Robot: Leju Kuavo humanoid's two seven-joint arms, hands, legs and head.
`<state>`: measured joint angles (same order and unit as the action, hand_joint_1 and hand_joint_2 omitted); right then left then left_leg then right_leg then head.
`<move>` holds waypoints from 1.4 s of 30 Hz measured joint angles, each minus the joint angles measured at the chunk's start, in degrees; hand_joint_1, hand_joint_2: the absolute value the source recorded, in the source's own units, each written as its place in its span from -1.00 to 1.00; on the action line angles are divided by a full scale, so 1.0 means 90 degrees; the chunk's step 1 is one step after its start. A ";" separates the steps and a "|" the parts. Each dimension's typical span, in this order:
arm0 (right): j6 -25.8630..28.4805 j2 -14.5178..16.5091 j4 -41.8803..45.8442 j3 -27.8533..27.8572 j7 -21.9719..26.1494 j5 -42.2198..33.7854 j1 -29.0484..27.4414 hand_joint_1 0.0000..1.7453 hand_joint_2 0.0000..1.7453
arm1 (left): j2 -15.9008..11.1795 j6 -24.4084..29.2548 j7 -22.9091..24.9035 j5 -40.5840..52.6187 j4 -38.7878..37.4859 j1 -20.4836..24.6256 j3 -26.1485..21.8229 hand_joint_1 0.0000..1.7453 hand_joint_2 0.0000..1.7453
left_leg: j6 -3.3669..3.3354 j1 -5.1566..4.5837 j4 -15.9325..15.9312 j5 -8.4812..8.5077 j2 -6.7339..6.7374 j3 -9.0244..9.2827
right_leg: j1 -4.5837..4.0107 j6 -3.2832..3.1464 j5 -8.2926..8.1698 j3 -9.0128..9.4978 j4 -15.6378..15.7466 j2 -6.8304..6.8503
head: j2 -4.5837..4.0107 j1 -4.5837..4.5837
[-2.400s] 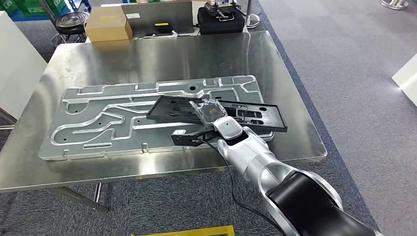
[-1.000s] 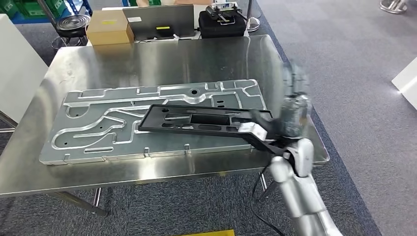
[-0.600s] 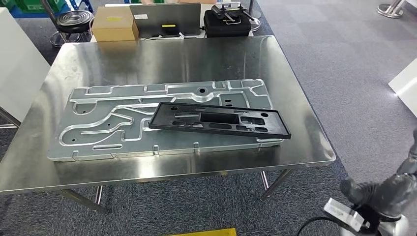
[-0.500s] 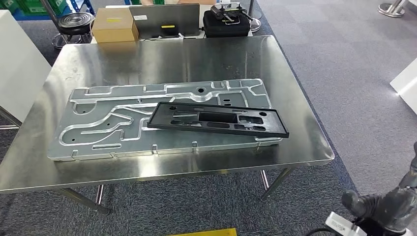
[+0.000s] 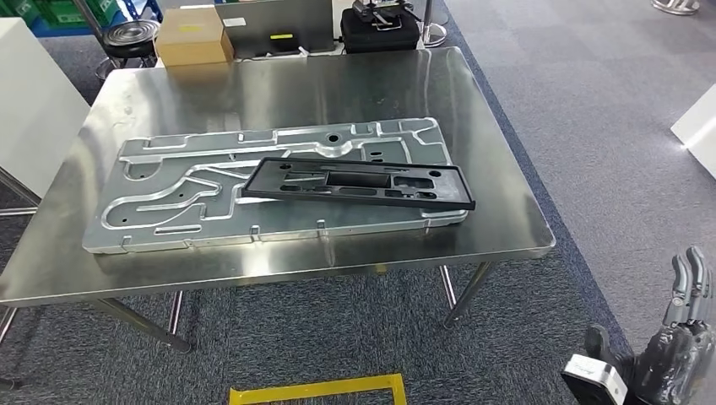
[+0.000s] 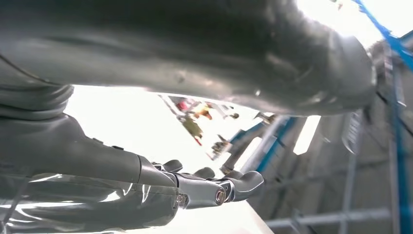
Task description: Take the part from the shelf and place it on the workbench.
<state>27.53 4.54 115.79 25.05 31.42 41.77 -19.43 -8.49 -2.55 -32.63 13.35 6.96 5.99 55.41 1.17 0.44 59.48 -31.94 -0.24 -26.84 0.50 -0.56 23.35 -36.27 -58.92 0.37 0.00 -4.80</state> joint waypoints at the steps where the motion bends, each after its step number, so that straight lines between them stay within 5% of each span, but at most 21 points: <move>1: -0.0196 0.0123 -0.0156 0.0238 0.0099 0.0012 0.0058 -1.00 -1.00 | -0.0004 0.0001 0.0004 0.0006 0.0000 0.0005 0.0004 -1.00 -1.00 | -0.0045 -0.0017 -0.0220 0.0040 -0.0005 0.0124 | -0.0006 0.0037 -0.0040 -0.0016 -0.0009 0.0001 | 0.0000 0.0000; 5: -0.0892 0.0505 -0.0916 0.1252 0.0333 0.0303 0.0387 -1.00 -1.00 | -0.0011 0.0003 0.0030 0.0021 -0.0001 -0.0015 0.0011 -1.00 -1.00 | -0.0231 -0.0041 -0.0311 0.0255 0.0013 0.0039 | 0.0021 0.0198 -0.0135 -0.0052 0.0019 -0.0015 | 0.0000 0.0001; 7: -0.1197 0.0586 -0.1541 0.1800 0.0316 0.0665 0.0641 -1.00 -1.00 | -0.0012 0.0002 0.0043 0.0035 -0.0001 -0.0014 0.0012 -1.00 -1.00 | -0.0312 -0.0017 -0.0350 0.0430 0.0053 -0.0111 | 0.0037 0.0260 0.0306 -0.0177 -0.0299 -0.0034 | 0.0000 0.0001; 9: -0.1409 0.0596 -0.2456 0.2413 0.0319 0.1020 0.0953 -1.00 -1.00 | -0.0013 -0.0013 0.0046 0.0046 -0.0001 -0.0020 0.0016 -1.00 -1.00 | -0.0351 -0.0024 -0.0342 0.0574 0.0071 -0.0298 | 0.0051 0.0309 0.0961 -0.0333 -0.1032 -0.0036 | 0.0000 0.0001; 10: -0.1451 0.0578 -0.2961 0.2713 0.0317 0.1200 0.1103 -1.00 -1.00 | -0.0013 -0.0025 0.0045 0.0048 -0.0001 -0.0027 0.0021 -1.00 -1.00 | -0.0351 -0.0029 -0.0331 0.0643 0.0074 -0.0395 | 0.0057 0.0327 0.1133 -0.0368 -0.1389 -0.0035 | 0.0000 0.0000; 12: -0.1375 0.0476 -0.4048 0.3277 0.0302 0.1624 0.1352 -1.00 -1.00 | -0.0013 -0.0049 0.0044 0.0048 -0.0001 -0.0042 0.0032 -1.00 -1.00 | -0.0337 -0.0034 -0.0291 0.0761 0.0071 -0.0579 | 0.0066 0.0342 0.1027 -0.0195 -0.1610 -0.0035 | 0.0000 0.0001; 14: -0.1094 0.0264 -0.5305 0.3808 0.0181 0.2065 0.1607 -1.00 -1.00 | -0.0011 -0.0056 0.0052 0.0049 -0.0001 -0.0046 0.0046 -1.00 -1.00 | -0.0302 -0.0035 -0.0229 0.0849 0.0068 -0.0731 | 0.0072 0.0318 0.0743 0.0393 -0.0967 -0.0037 | 0.0000 0.0000; 16: -0.0787 0.0044 -0.6562 0.4263 -0.0161 0.2497 0.1845 -1.00 -1.00 | -0.0003 -0.0056 0.0080 0.0049 -0.0001 -0.0031 0.0069 -1.00 -1.00 | -0.0237 -0.0048 -0.0172 0.0926 0.0067 -0.0829 | 0.0044 0.0248 0.0759 0.1003 -0.0080 -0.0041 | 0.0000 -0.0001; 18: -0.0616 -0.0082 -0.7557 0.4525 -0.0641 0.2890 0.1965 -1.00 -1.00 | 0.0004 -0.0053 0.0128 0.0048 -0.0001 -0.0013 0.0098 -1.00 -1.00 | -0.0155 -0.0048 -0.0167 0.1018 0.0072 -0.0867 | -0.0006 0.0156 0.0834 0.1181 0.0283 -0.0045 | 0.0000 -0.0001; 20: -0.0559 -0.0147 -0.8401 0.4667 -0.1141 0.3218 0.2037 -1.00 -1.00 | 0.0004 -0.0047 0.0181 0.0046 -0.0001 -0.0012 0.0142 -1.00 -1.00 | -0.0073 -0.0031 -0.0149 0.1018 0.0074 -0.0916 | 0.0000 0.0058 0.0726 0.1094 0.0305 -0.0034 | 0.0000 0.0000; 21: -0.0566 -0.0167 -0.8760 0.4712 -0.1394 0.3362 0.2075 -1.00 -1.00 | 0.0008 -0.0041 0.0205 0.0046 -0.0001 -0.0015 0.0162 -1.00 -1.00 | -0.0039 -0.0024 -0.0037 0.0863 0.0070 -0.0972 | 0.0010 0.0006 0.0654 0.1030 0.0317 -0.0023 | 0.0000 0.0000; 25: -0.0769 -0.0201 -0.9883 0.4752 -0.2410 0.3890 0.2204 -1.00 -1.00 | 0.0020 -0.0017 0.0258 0.0046 -0.0001 -0.0011 0.0206 -1.00 -1.00 | 0.0036 -0.0011 0.1329 -0.0258 0.0062 -0.1297 | -0.0007 -0.0094 0.0360 0.0671 0.0315 -0.0002 | 0.0000 -0.0001; 27: -0.0851 -0.0201 -1.0258 0.4752 -0.2862 0.4074 0.2244 -1.00 -1.00 | 0.0025 -0.0015 0.0277 0.0046 -0.0001 -0.0009 0.0237 -1.00 -1.00 | 0.0038 -0.0010 0.1646 -0.0167 0.0062 -0.1170 | -0.0023 -0.0089 0.0221 0.0453 0.0271 0.0004 | 0.0000 -0.0001; 29: -0.0956 -0.0197 -1.0540 0.4752 -0.3279 0.4220 0.2296 -1.00 -1.00 | 0.0029 -0.0019 0.0311 0.0049 -0.0001 0.0005 0.0292 -1.00 -1.00 | -0.0004 -0.0013 0.1124 0.0180 0.0063 -0.0628 | -0.0032 -0.0069 0.0100 0.0242 0.0198 0.0008 | 0.0000 -0.0001; 32: -0.1234 -0.0148 -1.0849 0.4750 -0.3747 0.4312 0.2370 -1.00 -1.00 | 0.0031 -0.0032 0.0372 0.0055 -0.0001 0.0056 0.0375 -1.00 -1.00 | -0.0113 -0.0055 -0.0200 0.0084 0.0064 0.0288 | -0.0063 0.0007 -0.0060 0.0059 0.0104 0.0015 | 0.0000 0.0000; 35: -0.1552 -0.0117 -1.1064 0.4750 -0.3971 0.4343 0.2412 -1.00 -1.00 | 0.0047 -0.0043 0.0401 0.0041 -0.0001 0.0076 0.0474 -1.00 -1.00 | -0.0252 -0.0070 -0.0451 0.0105 0.0078 0.0311 | -0.0047 0.0117 -0.0194 0.0003 0.0109 0.0023 | 0.0000 0.0001; 37: -0.1723 -0.0101 -1.1159 0.4750 -0.3992 0.4373 0.2434 -1.00 -1.00 | 0.0066 -0.0053 0.0398 0.0043 -0.0001 0.0087 0.0525 -1.00 -1.00 | -0.0347 -0.0051 -0.0468 0.0264 0.0105 0.0180 | -0.0026 0.0186 0.0160 -0.0095 -0.0132 -0.0003 | 0.0000 0.0001; 40: -0.1878 -0.0075 -1.1260 0.4748 -0.3855 0.4399 0.2474 -1.00 -1.00 | 0.0084 -0.0063 0.0368 0.0049 -0.0001 0.0093 0.0584 -1.00 -1.00 | -0.0397 -0.0048 -0.0455 0.0499 0.0120 -0.0112 | 0.0016 0.0269 0.1128 -0.0305 -0.1212 -0.0014 | 0.0000 0.0001; 42: -0.1915 -0.0072 -1.1286 0.4747 -0.3716 0.4403 0.2506 -1.00 -1.00 | 0.0098 -0.0066 0.0353 0.0049 -0.0001 0.0097 0.0624 -1.00 -1.00 | -0.0374 -0.0046 -0.0408 0.0647 0.0122 -0.0339 | 0.0036 0.0306 0.1126 -0.0232 -0.1662 -0.0014 | 0.0000 0.0001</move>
<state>10.29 3.88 14.21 67.77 -2.02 81.40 3.13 -7.61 -3.14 -29.45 13.79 6.95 6.85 61.02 -2.19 0.03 55.81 -26.12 0.86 -29.90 0.83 2.20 33.48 -38.36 -73.88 0.24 0.00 -4.79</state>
